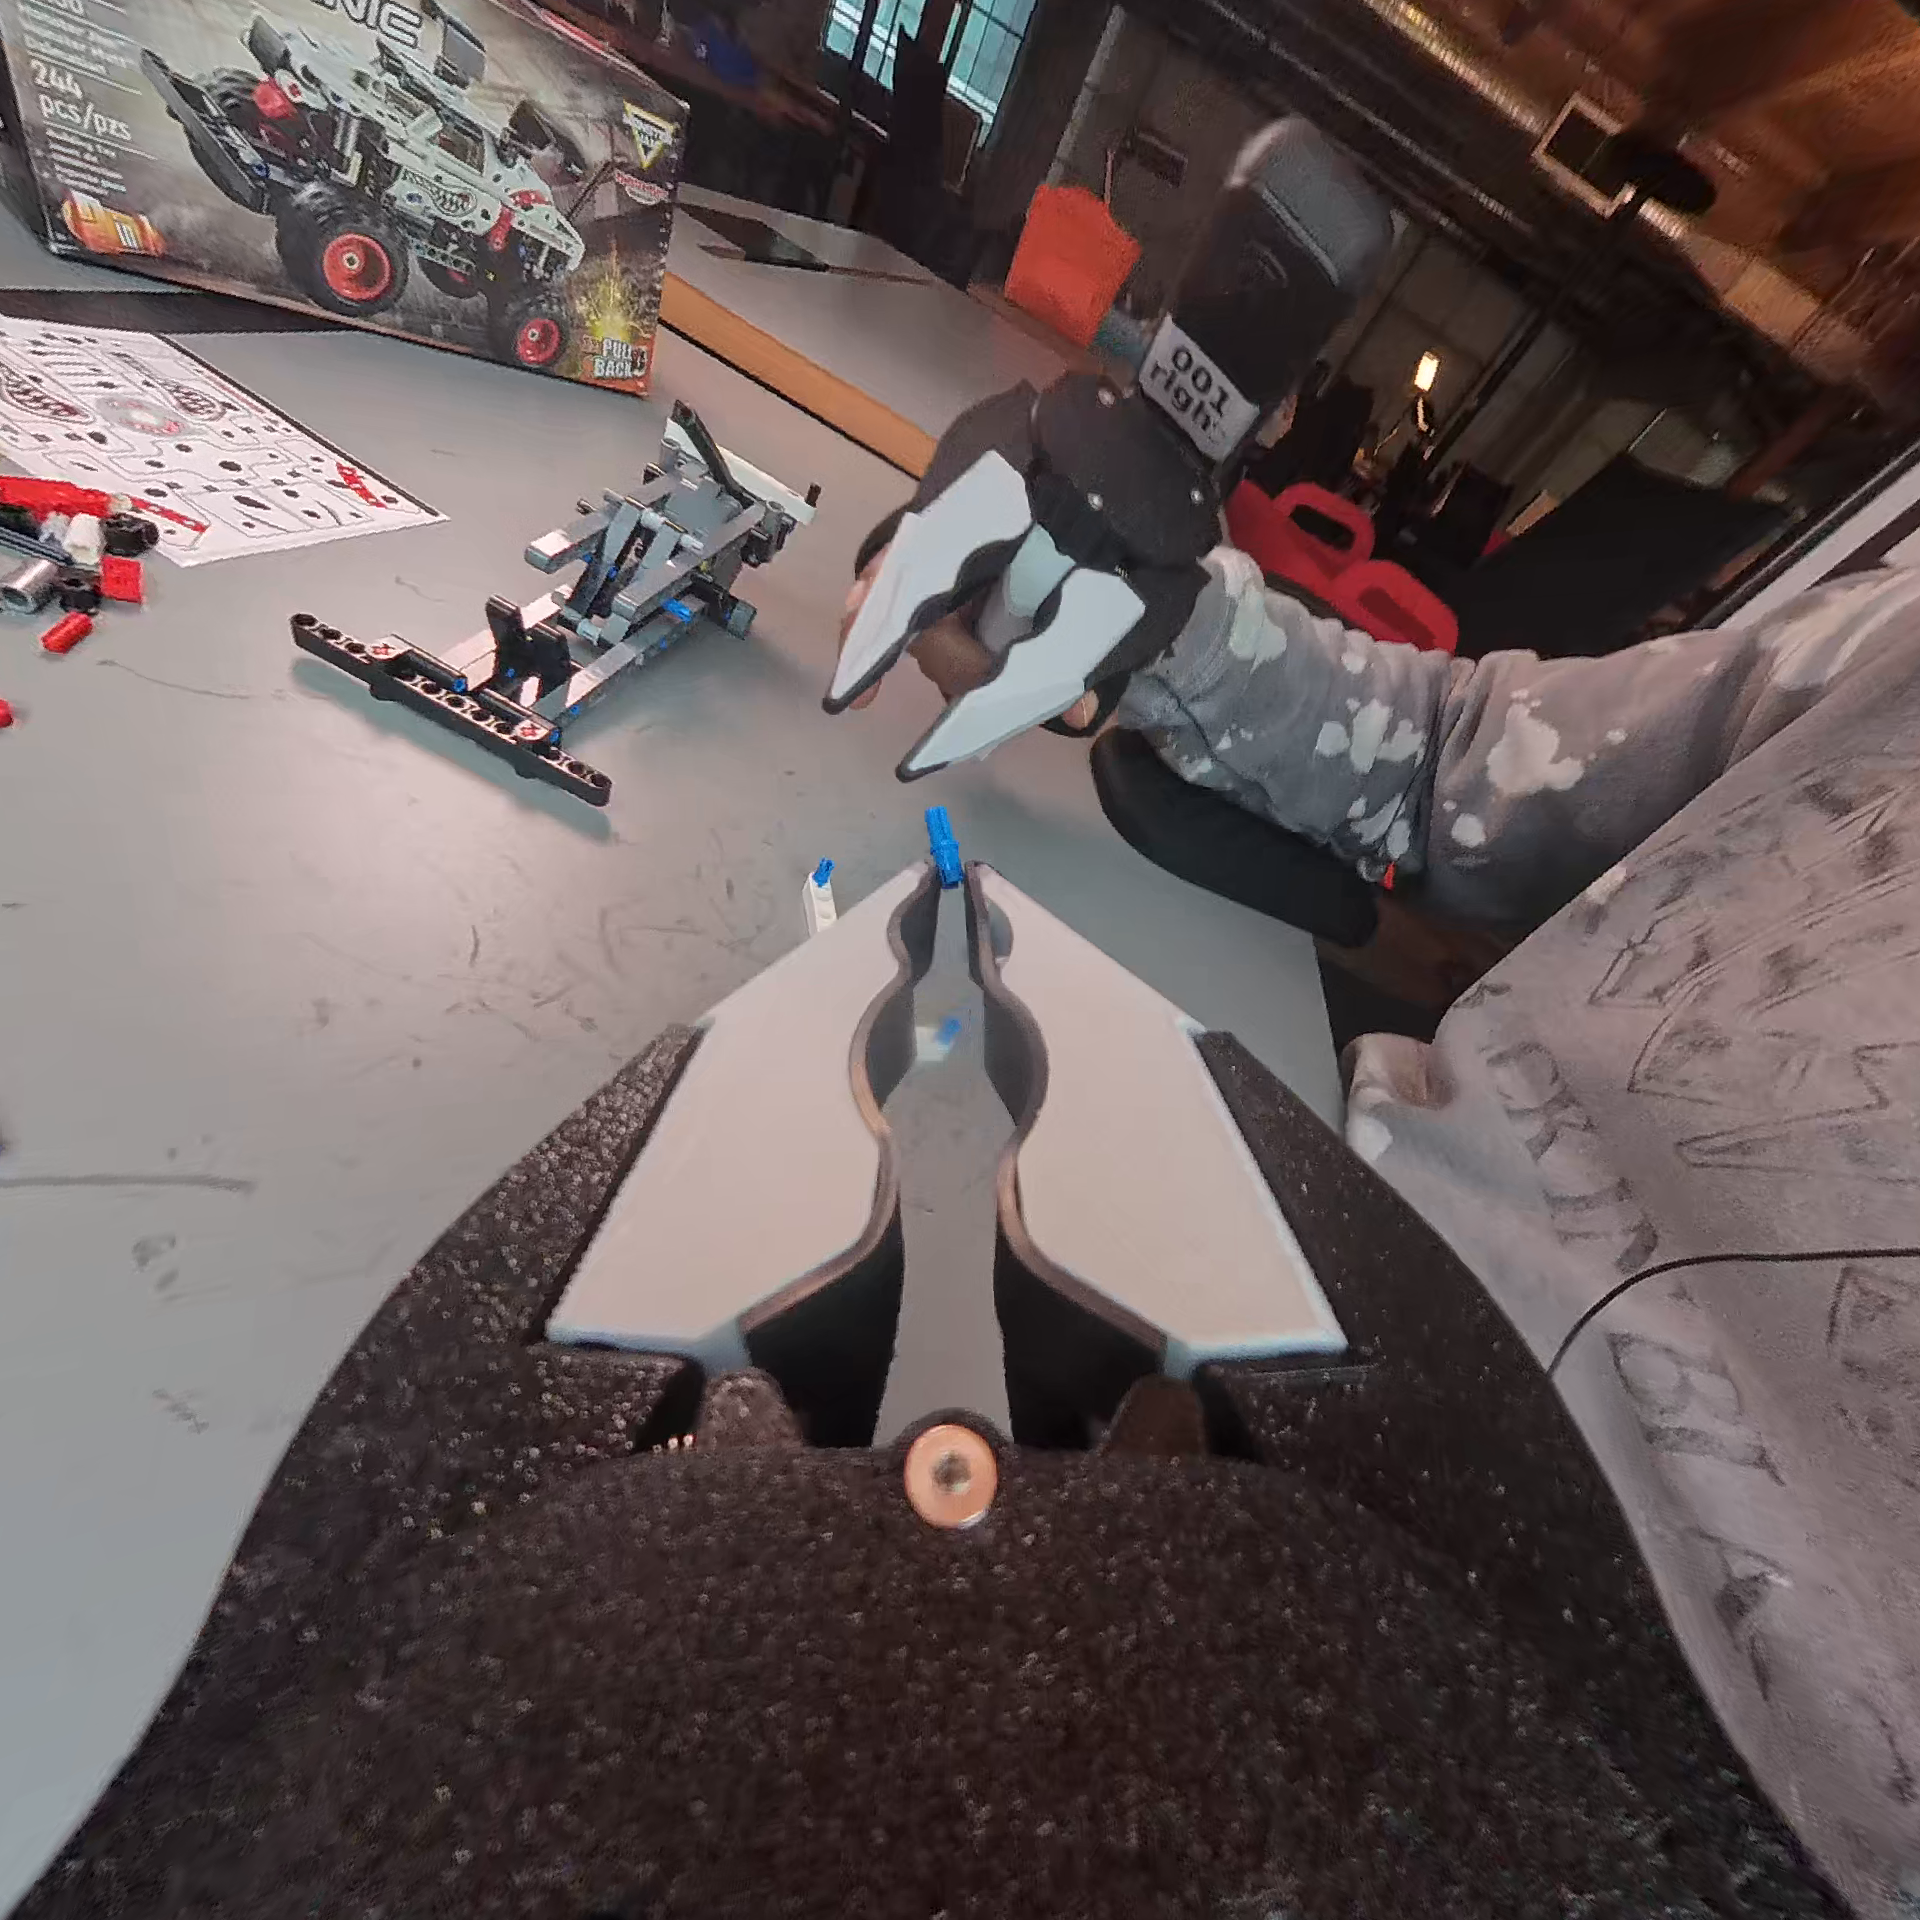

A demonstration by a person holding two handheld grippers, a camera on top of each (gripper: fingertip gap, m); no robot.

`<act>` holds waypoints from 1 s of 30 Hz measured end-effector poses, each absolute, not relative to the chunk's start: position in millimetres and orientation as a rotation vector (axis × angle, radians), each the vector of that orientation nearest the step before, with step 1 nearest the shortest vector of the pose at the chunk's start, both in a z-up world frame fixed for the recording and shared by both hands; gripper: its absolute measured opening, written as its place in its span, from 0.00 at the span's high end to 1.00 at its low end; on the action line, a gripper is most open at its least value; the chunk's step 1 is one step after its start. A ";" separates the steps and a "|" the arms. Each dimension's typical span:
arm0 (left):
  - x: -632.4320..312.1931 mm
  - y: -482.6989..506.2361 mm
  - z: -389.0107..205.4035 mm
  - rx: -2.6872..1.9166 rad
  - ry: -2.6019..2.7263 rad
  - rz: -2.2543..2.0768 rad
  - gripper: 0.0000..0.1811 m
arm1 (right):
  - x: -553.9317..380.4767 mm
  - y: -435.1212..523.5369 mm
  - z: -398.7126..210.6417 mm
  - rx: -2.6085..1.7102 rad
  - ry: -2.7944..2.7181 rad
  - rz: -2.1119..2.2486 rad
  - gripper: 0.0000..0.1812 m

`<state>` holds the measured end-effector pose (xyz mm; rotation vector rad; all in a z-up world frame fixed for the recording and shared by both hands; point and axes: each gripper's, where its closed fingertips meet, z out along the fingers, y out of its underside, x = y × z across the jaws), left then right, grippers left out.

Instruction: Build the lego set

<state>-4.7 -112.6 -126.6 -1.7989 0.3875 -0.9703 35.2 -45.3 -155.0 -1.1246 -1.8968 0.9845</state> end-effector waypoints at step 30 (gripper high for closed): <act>-95.5 -96.5 -226.8 -2.374 0.295 -0.179 0.97 | 31.8 -44.5 -171.7 -1.060 -1.833 0.825 0.87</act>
